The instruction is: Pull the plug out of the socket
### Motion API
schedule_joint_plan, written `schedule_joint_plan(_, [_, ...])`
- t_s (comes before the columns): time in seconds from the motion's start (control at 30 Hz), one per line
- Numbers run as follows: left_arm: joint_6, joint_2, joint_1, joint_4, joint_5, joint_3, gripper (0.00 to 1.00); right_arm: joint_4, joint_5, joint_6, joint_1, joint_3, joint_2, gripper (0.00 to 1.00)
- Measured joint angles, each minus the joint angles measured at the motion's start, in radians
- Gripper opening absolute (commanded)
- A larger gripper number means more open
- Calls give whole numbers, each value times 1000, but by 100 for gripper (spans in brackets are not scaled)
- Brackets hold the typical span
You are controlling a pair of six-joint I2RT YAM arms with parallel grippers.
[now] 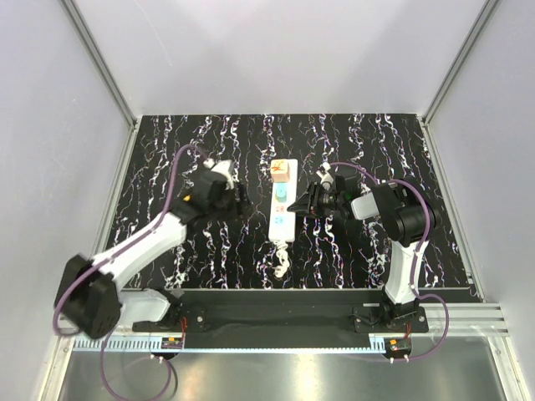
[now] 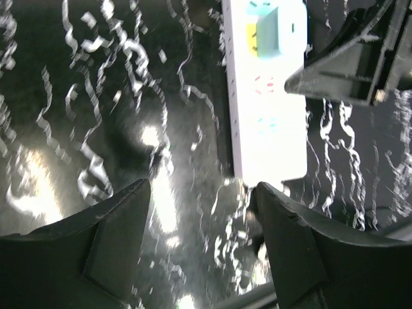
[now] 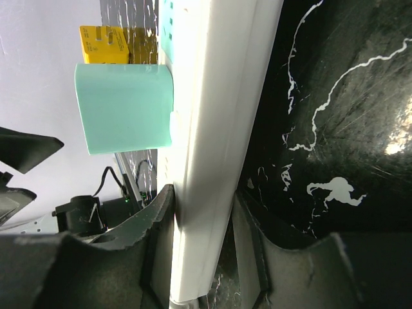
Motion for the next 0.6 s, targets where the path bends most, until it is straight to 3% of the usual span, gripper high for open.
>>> schedule_joint_plan(0.3, [8,415,-112,46,-118,344,71,0,0,-1,0,0,1,0])
schedule_joint_plan(0.6, [-20,641,-199,21,-209,541,78,-1,-1,-1,0,1,1,0])
